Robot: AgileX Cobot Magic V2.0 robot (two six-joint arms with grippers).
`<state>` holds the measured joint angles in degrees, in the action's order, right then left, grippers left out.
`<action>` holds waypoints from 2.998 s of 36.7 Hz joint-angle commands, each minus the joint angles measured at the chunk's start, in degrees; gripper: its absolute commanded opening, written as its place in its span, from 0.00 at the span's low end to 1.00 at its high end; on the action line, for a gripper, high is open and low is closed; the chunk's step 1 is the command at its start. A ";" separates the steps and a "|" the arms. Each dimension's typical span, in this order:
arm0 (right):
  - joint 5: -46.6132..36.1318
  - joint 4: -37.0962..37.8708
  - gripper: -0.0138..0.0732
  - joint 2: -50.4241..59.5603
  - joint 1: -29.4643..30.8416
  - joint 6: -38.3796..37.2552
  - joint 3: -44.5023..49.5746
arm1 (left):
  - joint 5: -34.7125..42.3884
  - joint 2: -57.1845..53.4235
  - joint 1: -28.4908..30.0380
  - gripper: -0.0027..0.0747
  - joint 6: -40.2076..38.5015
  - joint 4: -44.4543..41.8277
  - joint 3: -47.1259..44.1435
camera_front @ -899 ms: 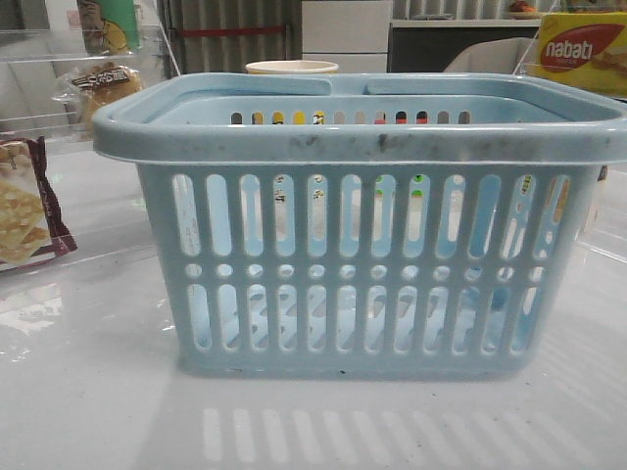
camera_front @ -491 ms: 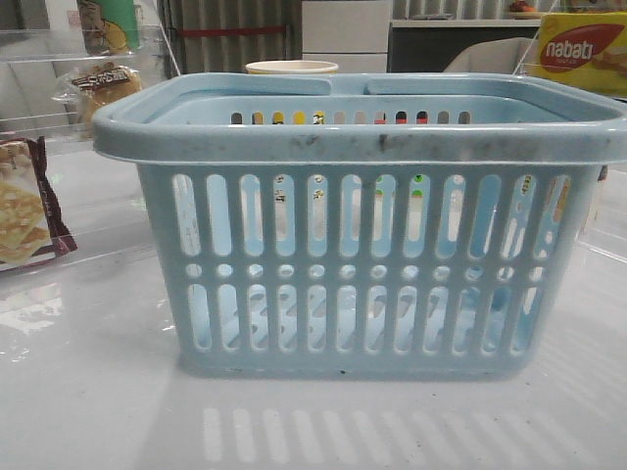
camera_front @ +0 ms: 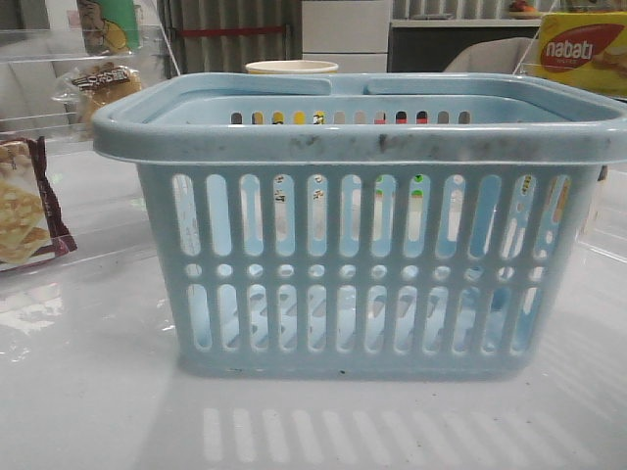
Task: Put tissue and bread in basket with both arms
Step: 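Reach the right gripper to the small black-and-white packet and grasp it, then carry the packet over the basket and open the right gripper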
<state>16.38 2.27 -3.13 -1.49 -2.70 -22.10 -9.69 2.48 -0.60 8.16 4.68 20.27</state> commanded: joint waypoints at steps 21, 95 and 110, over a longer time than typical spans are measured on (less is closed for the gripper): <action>22.99 0.65 0.37 -42.18 0.20 0.07 -20.45 | -25.13 39.00 -0.08 0.28 0.30 1.47 21.91; 18.48 7.03 0.30 -75.84 1.81 -1.80 -55.64 | -25.26 40.34 -15.80 0.69 0.74 1.58 21.71; 20.88 0.44 0.50 -80.12 -27.87 -1.44 -55.57 | -25.26 40.34 -15.80 0.69 0.74 1.58 21.71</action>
<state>40.57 2.24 -83.01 -28.02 -4.75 -75.60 -38.61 42.80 -15.94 8.99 5.64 40.37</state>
